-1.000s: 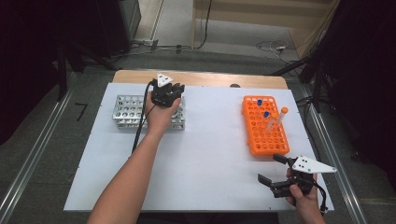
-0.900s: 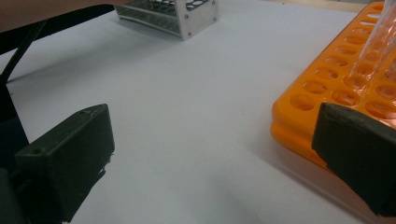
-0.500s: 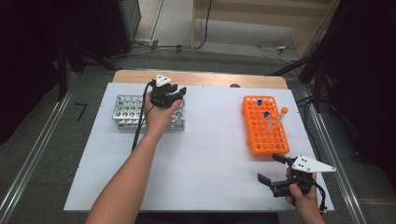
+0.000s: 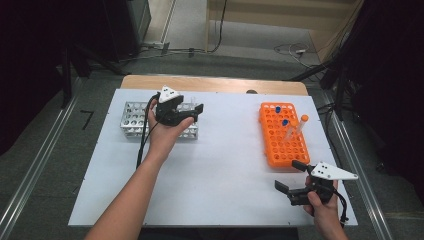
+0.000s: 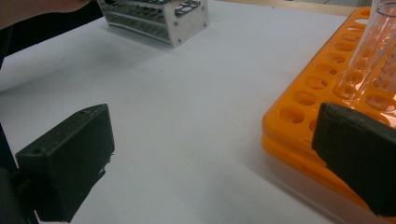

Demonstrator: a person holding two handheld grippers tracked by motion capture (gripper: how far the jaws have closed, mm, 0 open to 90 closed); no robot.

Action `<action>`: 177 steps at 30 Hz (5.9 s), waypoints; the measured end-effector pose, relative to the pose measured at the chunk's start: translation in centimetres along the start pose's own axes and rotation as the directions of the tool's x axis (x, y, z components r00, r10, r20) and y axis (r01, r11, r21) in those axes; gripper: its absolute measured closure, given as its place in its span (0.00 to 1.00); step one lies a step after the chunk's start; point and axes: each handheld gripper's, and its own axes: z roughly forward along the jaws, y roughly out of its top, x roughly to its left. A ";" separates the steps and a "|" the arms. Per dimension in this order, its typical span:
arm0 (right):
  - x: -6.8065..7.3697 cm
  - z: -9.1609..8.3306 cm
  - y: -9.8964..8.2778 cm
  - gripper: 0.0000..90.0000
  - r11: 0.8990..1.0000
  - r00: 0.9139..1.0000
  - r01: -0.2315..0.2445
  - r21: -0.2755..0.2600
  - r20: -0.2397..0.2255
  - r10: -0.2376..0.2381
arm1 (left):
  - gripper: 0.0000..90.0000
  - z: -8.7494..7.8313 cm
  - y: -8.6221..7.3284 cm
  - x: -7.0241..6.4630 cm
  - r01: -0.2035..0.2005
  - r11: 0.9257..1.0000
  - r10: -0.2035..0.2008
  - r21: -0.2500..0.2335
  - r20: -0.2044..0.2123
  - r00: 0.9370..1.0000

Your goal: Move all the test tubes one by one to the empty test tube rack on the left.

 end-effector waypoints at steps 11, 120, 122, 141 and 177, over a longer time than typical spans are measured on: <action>-0.4 0.8 0.6 0.00 1.000 0.999 -0.020 0.008 0.041 0.020 | 0.00 -3.7 -2.4 -2.0 -0.028 1.000 0.028 -0.005 0.069 0.997; 9.4 11.5 5.4 0.82 0.980 0.968 0.161 0.118 -0.213 -0.133 | 0.84 -5.2 -6.9 -10.1 -0.138 0.990 0.131 -0.013 0.411 0.902; 9.3 11.5 5.5 0.81 0.983 0.969 0.147 0.111 -0.214 -0.121 | 0.85 -5.1 -6.8 -10.0 -0.126 0.992 0.121 -0.014 0.416 0.901; 4.3 6.7 4.1 0.04 0.998 0.994 0.048 0.047 -0.102 -0.043 | 0.85 -5.6 -5.1 -5.1 -0.049 0.998 0.056 -0.030 0.308 0.950; -0.4 2.6 1.2 0.00 0.999 1.000 0.013 0.049 0.002 -0.013 | 0.85 -0.4 1.2 5.6 0.036 0.995 -0.034 -0.092 0.023 0.999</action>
